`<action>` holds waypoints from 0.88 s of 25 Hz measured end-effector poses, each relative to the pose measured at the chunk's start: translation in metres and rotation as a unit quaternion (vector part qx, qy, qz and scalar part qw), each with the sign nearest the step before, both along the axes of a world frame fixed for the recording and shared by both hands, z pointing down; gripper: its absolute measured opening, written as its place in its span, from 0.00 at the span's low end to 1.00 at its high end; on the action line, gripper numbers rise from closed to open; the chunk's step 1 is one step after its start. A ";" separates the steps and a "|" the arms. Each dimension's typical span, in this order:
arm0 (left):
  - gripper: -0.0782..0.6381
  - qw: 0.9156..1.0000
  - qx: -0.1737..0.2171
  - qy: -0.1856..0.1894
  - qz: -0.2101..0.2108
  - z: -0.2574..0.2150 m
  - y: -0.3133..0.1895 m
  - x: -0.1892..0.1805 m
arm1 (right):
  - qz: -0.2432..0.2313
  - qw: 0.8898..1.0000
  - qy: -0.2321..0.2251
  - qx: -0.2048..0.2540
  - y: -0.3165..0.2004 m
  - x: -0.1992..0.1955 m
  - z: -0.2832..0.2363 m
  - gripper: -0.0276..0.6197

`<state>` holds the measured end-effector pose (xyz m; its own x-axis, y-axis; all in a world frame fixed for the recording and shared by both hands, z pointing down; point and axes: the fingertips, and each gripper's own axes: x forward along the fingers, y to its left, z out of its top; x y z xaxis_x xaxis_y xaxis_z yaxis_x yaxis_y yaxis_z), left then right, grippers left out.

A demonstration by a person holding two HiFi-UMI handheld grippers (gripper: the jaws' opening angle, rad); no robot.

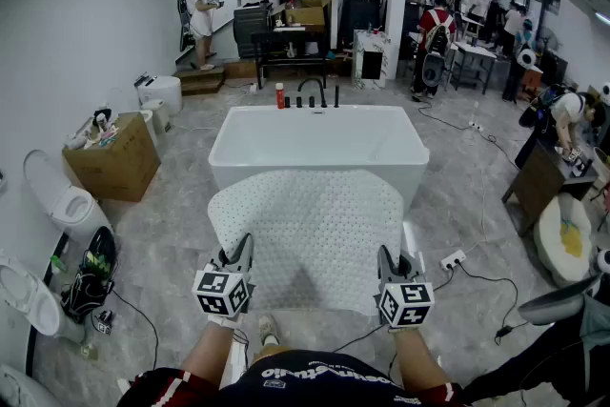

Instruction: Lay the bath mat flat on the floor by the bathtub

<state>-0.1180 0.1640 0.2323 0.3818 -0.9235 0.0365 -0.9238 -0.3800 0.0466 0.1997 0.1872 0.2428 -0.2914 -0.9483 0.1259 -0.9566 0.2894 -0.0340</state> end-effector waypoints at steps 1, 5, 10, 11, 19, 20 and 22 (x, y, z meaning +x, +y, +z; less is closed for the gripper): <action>0.16 1.000 -0.001 0.000 0.000 -0.001 0.000 -0.002 | 0.000 1.000 -0.001 -0.001 0.000 -0.002 -0.001 0.12; 0.16 1.000 -0.002 0.000 -0.002 -0.001 0.000 -0.005 | -0.003 1.000 0.000 -0.003 0.000 -0.005 -0.001 0.12; 0.16 1.000 -0.003 0.005 -0.005 0.000 0.003 -0.004 | -0.006 1.000 0.006 -0.004 0.002 -0.005 0.000 0.12; 0.16 1.000 -0.003 0.006 -0.005 0.001 0.002 -0.004 | -0.007 1.000 0.007 -0.004 0.001 -0.005 0.000 0.12; 0.16 1.000 -0.004 0.005 -0.008 0.004 0.005 -0.003 | -0.005 1.000 0.013 -0.003 0.004 -0.005 0.001 0.12; 0.16 1.000 -0.005 0.005 -0.008 0.003 0.005 -0.002 | -0.005 1.000 0.012 -0.003 0.004 -0.005 0.001 0.12; 0.16 1.000 -0.005 0.005 -0.007 0.002 0.004 -0.001 | -0.005 1.000 0.011 -0.002 0.004 -0.004 0.001 0.12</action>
<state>-0.1192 0.1681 0.2343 0.3686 -0.9286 0.0421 -0.9287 -0.3659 0.0604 0.1959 0.1914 0.2433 -0.2987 -0.9445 0.1368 -0.9540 0.2995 -0.0146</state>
